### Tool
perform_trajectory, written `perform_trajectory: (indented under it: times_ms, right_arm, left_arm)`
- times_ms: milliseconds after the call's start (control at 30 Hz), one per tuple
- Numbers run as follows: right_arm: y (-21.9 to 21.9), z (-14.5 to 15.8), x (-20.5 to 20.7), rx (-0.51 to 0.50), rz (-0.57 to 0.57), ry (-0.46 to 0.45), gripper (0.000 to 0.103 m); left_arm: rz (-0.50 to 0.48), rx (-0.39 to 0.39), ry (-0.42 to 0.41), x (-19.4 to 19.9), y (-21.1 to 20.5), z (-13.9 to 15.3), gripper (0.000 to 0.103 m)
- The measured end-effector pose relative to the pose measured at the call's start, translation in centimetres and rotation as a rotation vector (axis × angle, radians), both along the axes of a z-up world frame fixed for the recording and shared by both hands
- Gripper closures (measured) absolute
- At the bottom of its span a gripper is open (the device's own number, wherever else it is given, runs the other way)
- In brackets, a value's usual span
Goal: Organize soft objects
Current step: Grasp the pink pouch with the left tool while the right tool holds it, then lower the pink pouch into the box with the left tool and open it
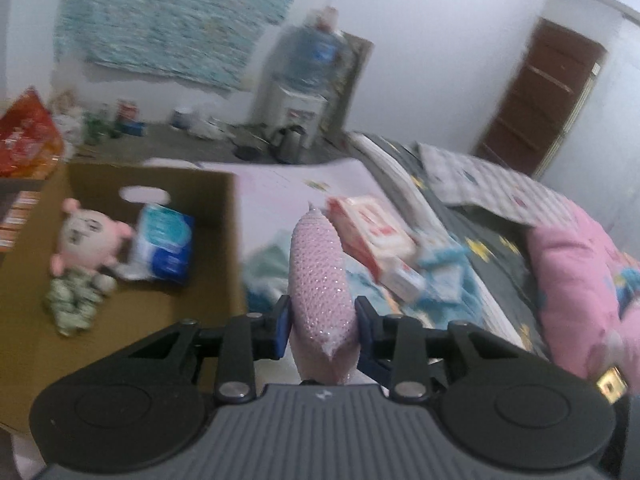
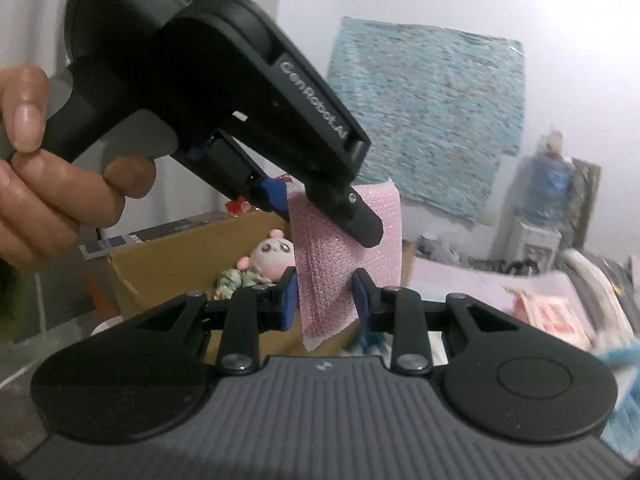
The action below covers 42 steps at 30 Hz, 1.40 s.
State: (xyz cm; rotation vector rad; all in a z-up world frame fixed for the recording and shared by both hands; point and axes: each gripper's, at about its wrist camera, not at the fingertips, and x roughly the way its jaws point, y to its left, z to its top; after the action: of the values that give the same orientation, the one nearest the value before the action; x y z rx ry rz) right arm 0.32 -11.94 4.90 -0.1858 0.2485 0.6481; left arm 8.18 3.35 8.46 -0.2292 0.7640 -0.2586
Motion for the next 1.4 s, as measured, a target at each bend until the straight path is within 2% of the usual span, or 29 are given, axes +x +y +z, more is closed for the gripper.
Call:
perform_trajectory:
  times_ms: [133,300,467,633,800,967,1033,1133,1200,1400]
  right_arm:
    - [4.2,0.5,2.7,-0.036,0.036,-0.011,0.075]
    - [8.4,0.3,6.7,-0.091,0.045,0.026,0.073]
    - [9.7,-0.3,8.6,-0.115,0.027,0.059,0.068]
    - [7.2,-0.1,7.5,-0.090,0.003,0.039,0.062]
    - [2.9,0.8,5.8,-0.065,-0.031,0.020,0.062]
    - [-0.5,0.7,4.9,-0.007,-0.049,0.050,0.061]
    - [-1.4,0.4,4.6,-0.009,-0.065,0.057,0.061]
    - [-2.8,-0.2,4.3,-0.011,-0.085,0.078,0.061]
    - [-3.6,-0.8,4.3,-0.011,-0.093,0.093,0.061]
    - [-5.8,-2.1,3.9,-0.005,-0.130,0.124,0.060]
  left_arm:
    - [0.061,-0.004,-0.006,2.2,3.3,0.0,0.070]
    - [0.100,-0.056,0.049,6.3,7.4,-1.6,0.072]
    - [0.111,-0.093,0.090,10.4,9.3,-3.6,0.072]
    - [0.115,-0.085,0.120,15.0,9.5,-5.8,0.072]
    - [0.115,-0.084,0.160,19.0,8.3,-8.5,0.071]
    - [0.110,-0.059,0.219,22.0,7.0,-11.8,0.068]
    - [0.139,-0.026,0.241,22.6,6.7,-13.0,0.067]
    - [0.168,-0.029,0.266,22.6,7.1,-13.7,0.056]
    - [0.178,-0.055,0.271,22.2,7.6,-13.4,0.042]
    - [0.219,-0.040,0.233,20.9,8.0,-11.2,0.031]
